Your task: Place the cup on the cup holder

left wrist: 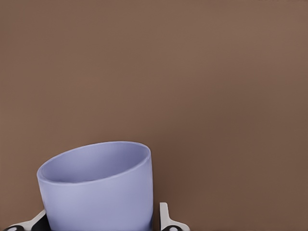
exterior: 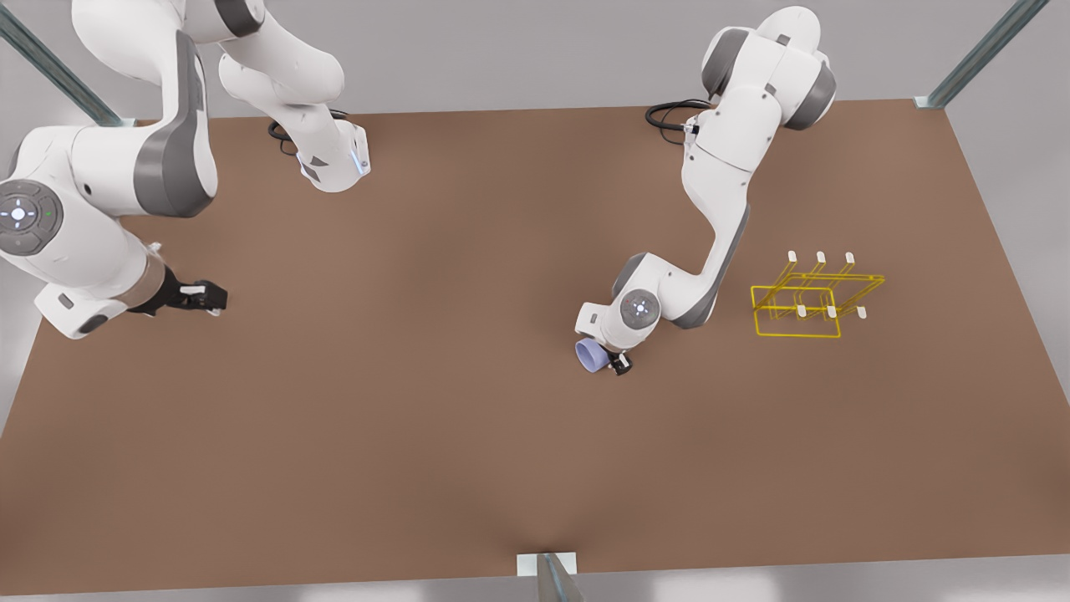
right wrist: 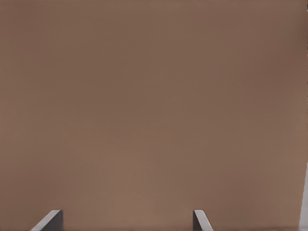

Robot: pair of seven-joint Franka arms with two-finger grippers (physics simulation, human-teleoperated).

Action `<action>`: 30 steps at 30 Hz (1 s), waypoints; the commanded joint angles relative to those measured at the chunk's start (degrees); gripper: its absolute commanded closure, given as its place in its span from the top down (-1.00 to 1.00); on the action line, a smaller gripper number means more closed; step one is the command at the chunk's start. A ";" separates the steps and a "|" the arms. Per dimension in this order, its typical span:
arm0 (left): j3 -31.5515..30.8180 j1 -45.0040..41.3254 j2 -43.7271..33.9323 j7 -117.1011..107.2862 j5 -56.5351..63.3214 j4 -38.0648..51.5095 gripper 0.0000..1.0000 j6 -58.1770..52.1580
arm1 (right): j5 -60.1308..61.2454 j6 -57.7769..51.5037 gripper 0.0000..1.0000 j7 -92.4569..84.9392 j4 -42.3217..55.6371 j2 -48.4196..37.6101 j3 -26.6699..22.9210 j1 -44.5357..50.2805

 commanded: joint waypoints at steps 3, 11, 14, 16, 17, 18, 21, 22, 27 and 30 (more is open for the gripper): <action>0.05 0.01 0.07 -1.36 -0.16 0.03 1.00 0.28 | -0.48 -0.23 1.00 0.68 0.21 0.07 0.17 0.39; -0.03 -0.08 0.33 -4.16 -0.16 0.29 0.53 0.19 | -0.48 0.74 1.00 0.68 0.47 0.25 -0.10 -0.31; -0.03 -0.17 0.24 -4.34 -0.25 0.99 0.53 -0.42 | -0.48 0.65 1.00 0.68 0.47 0.33 -0.10 -0.31; 0.05 -0.17 0.24 -4.69 -0.16 0.99 0.53 -0.60 | -0.48 0.65 1.00 0.68 0.47 0.33 -0.10 -0.31; 0.05 -0.17 -0.11 -4.69 0.10 1.87 0.53 -3.84 | -0.48 0.74 1.00 0.68 0.38 0.33 -0.10 -0.31; 0.14 -0.17 -0.37 -4.61 0.80 3.01 0.53 -7.36 | -0.39 0.65 1.00 0.68 0.47 0.33 -0.10 -0.31; 1.81 -0.17 -0.81 -4.61 6.16 9.95 0.53 -22.48 | -0.48 0.65 1.00 0.68 0.47 0.33 -0.10 -0.31; 1.99 -0.17 -0.81 -4.52 9.15 10.92 0.53 -25.55 | -0.48 0.65 1.00 0.68 0.38 0.25 -0.10 -0.31; 1.90 -0.86 -0.72 0.93 36.82 18.39 0.53 -51.73 | -0.48 0.65 1.00 0.68 0.38 0.25 -0.10 -0.31; 1.90 -2.89 0.07 2.60 56.34 20.50 0.53 -65.02 | -0.48 0.65 1.00 0.68 0.38 0.33 -0.10 -0.14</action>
